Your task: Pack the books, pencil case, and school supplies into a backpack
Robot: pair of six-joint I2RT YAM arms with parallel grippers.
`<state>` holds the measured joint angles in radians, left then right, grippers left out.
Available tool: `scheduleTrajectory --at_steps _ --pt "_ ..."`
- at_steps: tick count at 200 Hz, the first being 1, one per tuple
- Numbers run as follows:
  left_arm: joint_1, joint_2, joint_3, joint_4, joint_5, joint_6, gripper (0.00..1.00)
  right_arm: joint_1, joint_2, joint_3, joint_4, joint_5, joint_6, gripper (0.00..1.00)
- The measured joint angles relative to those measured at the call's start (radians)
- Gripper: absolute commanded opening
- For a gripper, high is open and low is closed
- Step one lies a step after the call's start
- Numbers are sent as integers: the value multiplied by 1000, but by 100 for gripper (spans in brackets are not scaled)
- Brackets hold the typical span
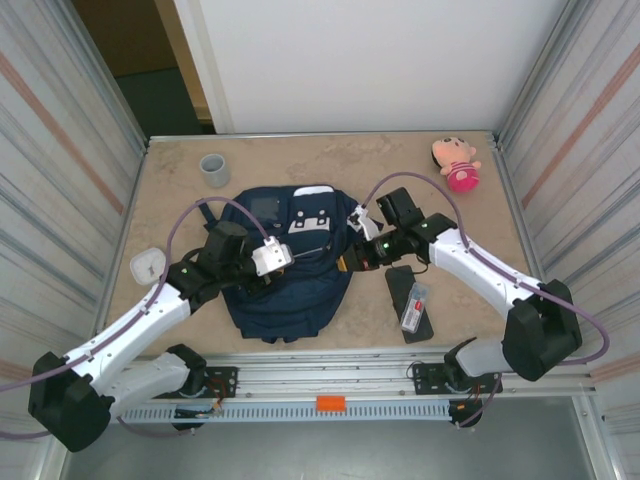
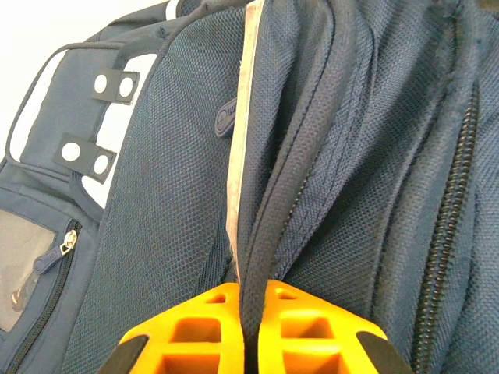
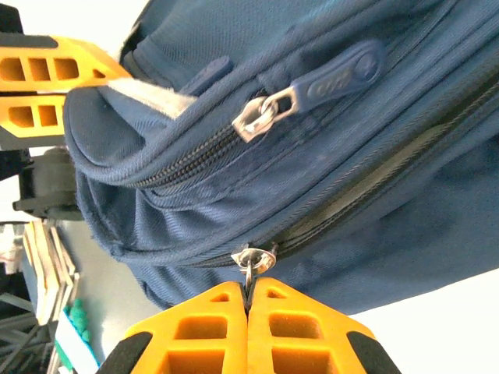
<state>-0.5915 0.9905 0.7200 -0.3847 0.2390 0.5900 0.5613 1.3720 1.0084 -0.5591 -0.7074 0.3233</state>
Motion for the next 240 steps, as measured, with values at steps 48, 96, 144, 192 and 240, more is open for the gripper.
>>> scheduleTrajectory --at_steps 48,96,144,192,240 --pt "0 0 0 11 6 -19 0 16 -12 -89 114 5 96 16" --pt "0 -18 0 24 6 -37 0 16 -33 -189 261 5 168 17" --pt "-11 -16 -3 43 -27 -61 0 18 -124 -202 272 85 196 0" --pt "-32 27 0 79 -87 -117 0 29 -140 -153 213 182 174 0" --pt "-32 49 17 105 -164 -198 0 166 -64 -19 165 199 159 0"
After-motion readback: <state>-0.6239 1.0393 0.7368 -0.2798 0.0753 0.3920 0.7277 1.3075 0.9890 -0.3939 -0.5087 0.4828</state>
